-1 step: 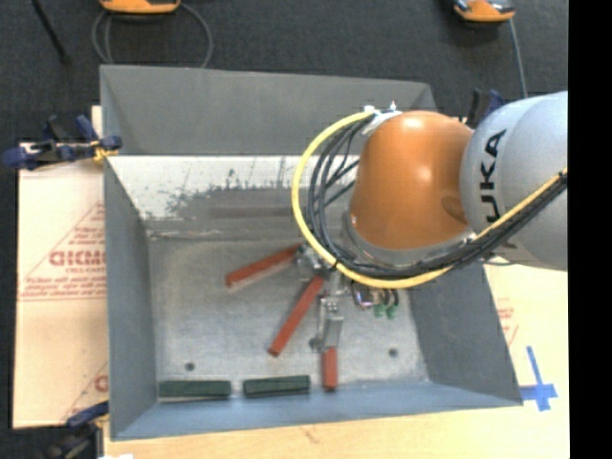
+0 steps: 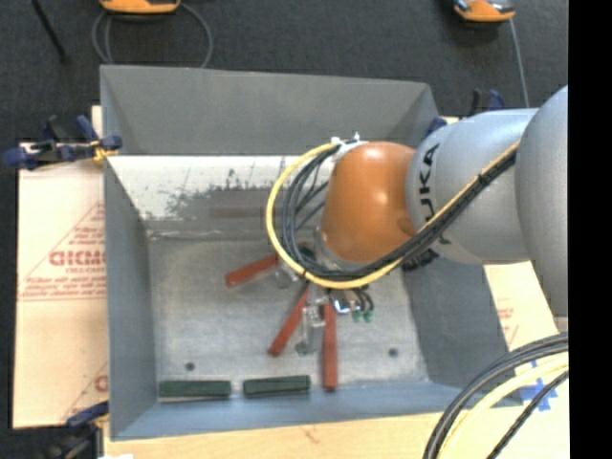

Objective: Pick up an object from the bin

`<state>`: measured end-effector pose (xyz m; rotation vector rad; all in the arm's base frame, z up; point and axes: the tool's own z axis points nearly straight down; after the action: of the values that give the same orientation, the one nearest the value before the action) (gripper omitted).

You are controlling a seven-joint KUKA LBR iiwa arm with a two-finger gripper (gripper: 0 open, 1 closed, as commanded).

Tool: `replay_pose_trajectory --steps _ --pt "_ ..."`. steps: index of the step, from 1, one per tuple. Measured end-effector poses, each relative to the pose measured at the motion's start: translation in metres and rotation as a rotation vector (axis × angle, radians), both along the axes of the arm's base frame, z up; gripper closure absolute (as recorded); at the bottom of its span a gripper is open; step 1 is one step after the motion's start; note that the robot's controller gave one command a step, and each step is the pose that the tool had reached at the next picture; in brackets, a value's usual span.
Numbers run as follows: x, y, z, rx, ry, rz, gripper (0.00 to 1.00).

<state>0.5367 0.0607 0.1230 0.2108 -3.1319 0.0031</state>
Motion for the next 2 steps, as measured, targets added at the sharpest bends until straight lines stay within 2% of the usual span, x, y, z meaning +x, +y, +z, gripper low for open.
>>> replay_pose_trajectory --steps 1,2 --pt "-0.0273 -0.0072 -0.0531 0.002 -0.001 0.482 0.00" --pt "-0.0265 -0.0066 -0.0524 0.003 -0.004 0.478 1.00"
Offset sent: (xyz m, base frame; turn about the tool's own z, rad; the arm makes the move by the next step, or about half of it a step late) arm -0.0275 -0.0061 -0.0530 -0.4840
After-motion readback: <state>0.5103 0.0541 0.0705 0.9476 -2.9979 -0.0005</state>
